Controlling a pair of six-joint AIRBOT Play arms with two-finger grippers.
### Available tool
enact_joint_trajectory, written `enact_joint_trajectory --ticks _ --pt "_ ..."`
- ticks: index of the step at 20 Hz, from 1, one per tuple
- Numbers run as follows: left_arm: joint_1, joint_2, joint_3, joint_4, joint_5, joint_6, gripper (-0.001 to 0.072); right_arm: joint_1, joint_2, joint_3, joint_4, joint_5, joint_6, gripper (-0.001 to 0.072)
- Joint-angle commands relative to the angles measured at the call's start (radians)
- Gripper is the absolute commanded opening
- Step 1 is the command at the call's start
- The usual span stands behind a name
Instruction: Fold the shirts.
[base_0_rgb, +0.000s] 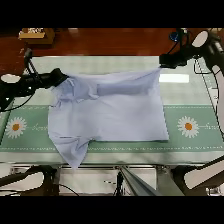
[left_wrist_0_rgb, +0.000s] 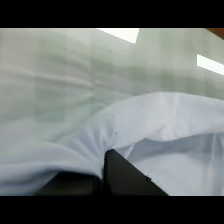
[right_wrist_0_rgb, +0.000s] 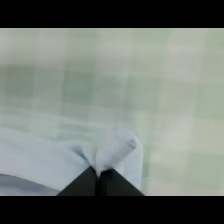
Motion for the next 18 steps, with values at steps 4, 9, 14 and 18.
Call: enact_joint_trajectory --ticks 4,9,14,18 --pt "0.102 -0.053 0.054 0.001 -0.213 0.004 0.0637 -0.028 0.004 0.002 0.002 0.13 -0.05 0.0457" --pt "0.462 0.013 0.126 0.11 -0.682 -0.104 0.0597 -0.135 0.158 -0.002 -0.247 0.328 -0.043 0.0454" --pt "0.666 0.175 -0.201 0.307 -0.79 -0.12 0.0467 -0.295 0.279 -0.299 -0.073 0.29 -0.113 0.0453" --pt "0.678 0.182 -0.378 0.309 -0.785 -0.082 0.0484 -0.37 0.383 -0.599 0.021 0.141 -0.201 0.0453"
